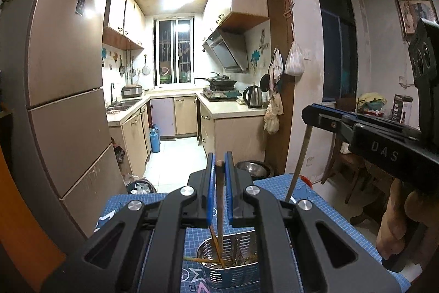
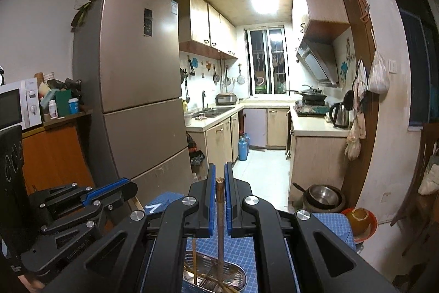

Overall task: Organize utensils
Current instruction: 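Lower the left tool's chopstick into the holder and open it while the right tool releases its own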

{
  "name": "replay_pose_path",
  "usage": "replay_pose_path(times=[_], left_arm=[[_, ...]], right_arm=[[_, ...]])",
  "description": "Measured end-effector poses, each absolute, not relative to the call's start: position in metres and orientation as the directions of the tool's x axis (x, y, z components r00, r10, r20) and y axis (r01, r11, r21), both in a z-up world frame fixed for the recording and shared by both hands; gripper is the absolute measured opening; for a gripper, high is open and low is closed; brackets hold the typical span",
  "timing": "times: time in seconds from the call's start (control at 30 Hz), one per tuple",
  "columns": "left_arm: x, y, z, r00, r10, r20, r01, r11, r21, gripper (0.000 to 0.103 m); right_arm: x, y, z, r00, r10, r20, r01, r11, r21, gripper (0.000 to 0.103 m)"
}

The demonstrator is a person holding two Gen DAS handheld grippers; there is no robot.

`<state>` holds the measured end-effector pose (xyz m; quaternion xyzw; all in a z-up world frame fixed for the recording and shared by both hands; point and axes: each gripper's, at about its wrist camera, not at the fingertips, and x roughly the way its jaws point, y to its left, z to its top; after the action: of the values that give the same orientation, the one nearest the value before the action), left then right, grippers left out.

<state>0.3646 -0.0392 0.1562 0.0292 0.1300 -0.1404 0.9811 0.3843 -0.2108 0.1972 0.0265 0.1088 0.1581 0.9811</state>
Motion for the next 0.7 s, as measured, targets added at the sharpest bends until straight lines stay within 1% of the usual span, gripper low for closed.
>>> replay_pose_path(times=[0.27, 0.7], left_arm=[[0.375, -0.042, 0.139, 0.919, -0.274, -0.285, 0.29, 0.957, 0.015, 0.005], [0.389, -0.042, 0.122, 0.912, -0.27, -0.31, 0.287, 0.958, 0.012, 0.005]], right_arm=[[0.398, -0.209, 0.17, 0.919, 0.315, -0.235, -0.303, 0.949, 0.089, 0.007], [0.412, -0.21, 0.146, 0.906, 0.326, -0.268, -0.31, 0.945, 0.1, 0.007]])
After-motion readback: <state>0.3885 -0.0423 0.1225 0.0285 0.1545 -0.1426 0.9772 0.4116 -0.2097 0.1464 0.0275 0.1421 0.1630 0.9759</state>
